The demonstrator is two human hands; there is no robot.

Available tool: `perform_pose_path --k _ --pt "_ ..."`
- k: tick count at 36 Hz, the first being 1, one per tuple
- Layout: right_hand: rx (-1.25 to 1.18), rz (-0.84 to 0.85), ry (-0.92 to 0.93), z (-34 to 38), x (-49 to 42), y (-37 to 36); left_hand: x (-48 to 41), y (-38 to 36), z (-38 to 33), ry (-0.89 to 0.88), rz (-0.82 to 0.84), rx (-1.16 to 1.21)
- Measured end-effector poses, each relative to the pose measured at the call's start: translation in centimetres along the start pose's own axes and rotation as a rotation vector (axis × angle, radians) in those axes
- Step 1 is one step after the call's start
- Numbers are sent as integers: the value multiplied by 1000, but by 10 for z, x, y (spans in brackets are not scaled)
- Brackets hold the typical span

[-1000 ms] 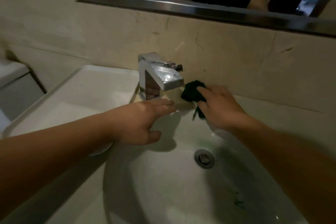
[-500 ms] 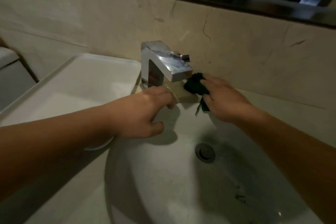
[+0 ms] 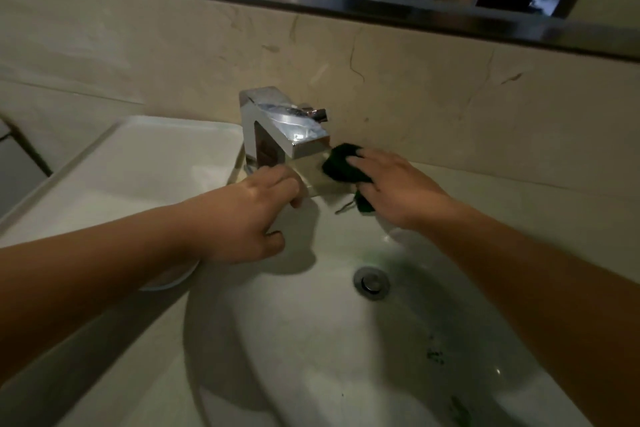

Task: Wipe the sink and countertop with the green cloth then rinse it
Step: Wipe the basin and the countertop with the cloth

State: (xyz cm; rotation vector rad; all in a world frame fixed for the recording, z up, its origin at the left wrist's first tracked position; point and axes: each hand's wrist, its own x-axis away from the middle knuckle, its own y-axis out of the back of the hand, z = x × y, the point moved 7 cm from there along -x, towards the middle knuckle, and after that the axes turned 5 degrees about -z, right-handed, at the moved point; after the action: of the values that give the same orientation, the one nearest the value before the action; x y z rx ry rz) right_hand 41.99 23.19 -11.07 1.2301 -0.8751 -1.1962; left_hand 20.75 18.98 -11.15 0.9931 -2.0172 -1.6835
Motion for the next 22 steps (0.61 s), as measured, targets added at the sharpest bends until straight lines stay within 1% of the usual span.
perform_pose_path --k 6,10,13,16,19,22 --pt "-10 30 -147 -79 40 18 -1 -4 -2 19 53 -79" --pt "-11 29 -242 -118 69 31 -13 -5 -7 32 81 -159" --pt "28 -8 -338 -150 93 41 -31 -11 -18 28 132 -220" --pt "64 -60 -379 -182 107 39 -50 -17 -29 -5 124 -225" --pt "122 -75 -382 -176 102 35 -59 -24 -31 15 168 -207" --pt "107 -75 -351 -148 82 31 -63 -23 -31 24 174 -207"
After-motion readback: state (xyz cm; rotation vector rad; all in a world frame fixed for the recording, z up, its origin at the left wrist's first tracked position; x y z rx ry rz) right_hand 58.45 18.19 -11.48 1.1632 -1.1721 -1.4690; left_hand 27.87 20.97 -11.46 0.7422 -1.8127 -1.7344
